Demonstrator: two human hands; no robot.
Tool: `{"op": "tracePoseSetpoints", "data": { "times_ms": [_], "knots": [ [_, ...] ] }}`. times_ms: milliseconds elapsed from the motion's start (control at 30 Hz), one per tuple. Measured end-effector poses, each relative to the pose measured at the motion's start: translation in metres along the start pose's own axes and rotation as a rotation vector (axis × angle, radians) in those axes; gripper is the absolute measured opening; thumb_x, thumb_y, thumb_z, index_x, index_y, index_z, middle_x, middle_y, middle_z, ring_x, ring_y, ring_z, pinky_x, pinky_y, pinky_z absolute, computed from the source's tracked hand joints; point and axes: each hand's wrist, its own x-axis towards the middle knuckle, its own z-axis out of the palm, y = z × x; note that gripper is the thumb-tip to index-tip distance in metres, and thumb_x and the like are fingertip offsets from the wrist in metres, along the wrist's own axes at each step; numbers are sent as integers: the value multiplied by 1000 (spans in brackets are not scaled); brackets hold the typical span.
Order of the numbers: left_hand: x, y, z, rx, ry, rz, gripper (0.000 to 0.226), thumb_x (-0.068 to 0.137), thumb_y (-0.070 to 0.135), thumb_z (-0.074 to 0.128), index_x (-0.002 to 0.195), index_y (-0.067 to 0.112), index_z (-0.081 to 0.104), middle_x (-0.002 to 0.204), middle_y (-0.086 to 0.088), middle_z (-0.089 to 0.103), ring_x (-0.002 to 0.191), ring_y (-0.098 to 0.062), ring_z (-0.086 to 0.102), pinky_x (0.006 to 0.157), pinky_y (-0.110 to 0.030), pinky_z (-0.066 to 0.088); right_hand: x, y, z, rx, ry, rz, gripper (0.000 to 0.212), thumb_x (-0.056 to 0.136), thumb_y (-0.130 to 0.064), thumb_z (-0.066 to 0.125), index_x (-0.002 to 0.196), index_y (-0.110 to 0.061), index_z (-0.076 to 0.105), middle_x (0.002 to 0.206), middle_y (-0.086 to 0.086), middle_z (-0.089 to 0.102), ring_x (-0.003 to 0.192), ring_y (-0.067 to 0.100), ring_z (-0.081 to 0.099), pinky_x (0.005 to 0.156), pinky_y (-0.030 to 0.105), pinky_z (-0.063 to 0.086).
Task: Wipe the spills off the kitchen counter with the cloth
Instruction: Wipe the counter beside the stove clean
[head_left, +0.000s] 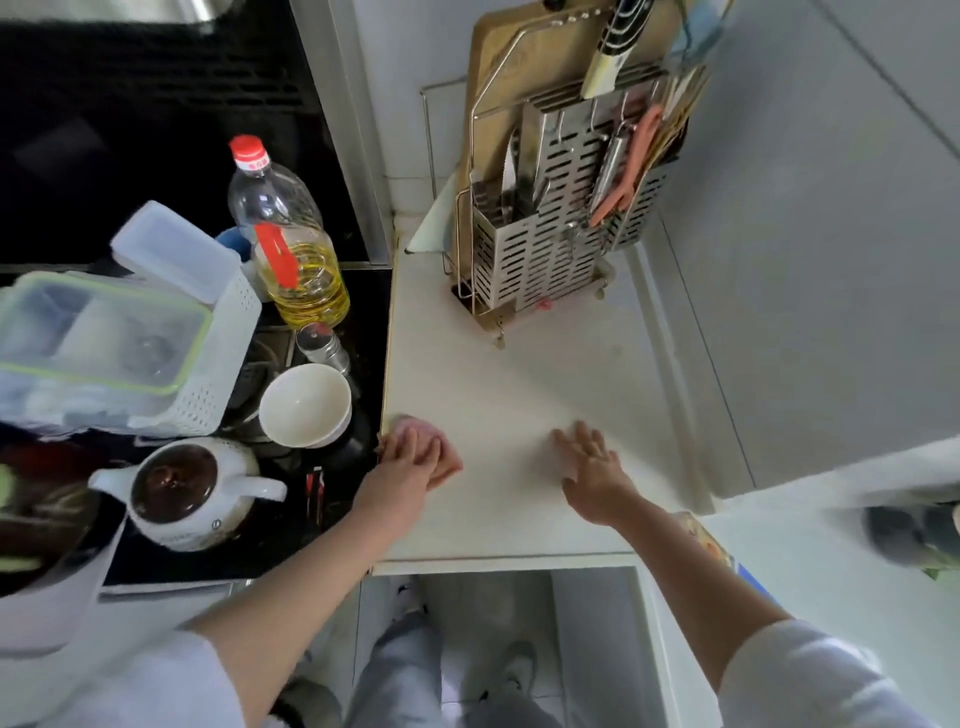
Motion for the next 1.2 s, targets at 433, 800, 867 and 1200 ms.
{"op": "tracePoseSetpoints", "data": {
  "times_ms": [433, 800, 867, 1200],
  "knots": [
    [-63, 31, 3, 72, -106, -141, 58, 102, 13, 31, 156, 8, 9, 155, -31, 19, 137, -44, 36, 95, -45, 49, 0, 6, 0, 47, -11, -20, 78, 92, -12, 45, 157, -32, 7, 164, 3, -13, 151, 24, -14, 121, 42, -1],
    [-48, 33, 16, -75, -15, 126, 68, 95, 4, 46, 156, 19, 19, 164, -14, 2, 150, -38, 1, 121, -44, 18, 2, 4, 9, -12, 16, -23, 78, 95, -19, 46, 157, -29, 1, 163, 5, -18, 150, 26, -17, 121, 44, -4],
    [-35, 31, 3, -336, 52, 162, 50, 98, 7, 46, 146, 20, 42, 160, -8, 26, 147, -27, 25, 115, -33, 30, 2, 2, 5, 0, 2, -18, 74, 95, -19, 45, 157, -29, 6, 164, 6, -14, 151, 26, -14, 121, 43, -2],
    [-33, 28, -50, -1748, -254, -136, 31, 103, 24, 36, 87, 13, 60, 72, -8, 55, 59, -12, 55, 60, -27, 44, -33, -82, 5, 627, 164, -357, 56, 85, -24, 72, 137, -34, 51, 145, -6, 49, 137, 5, 41, 109, 19, 32]
  ]
}}
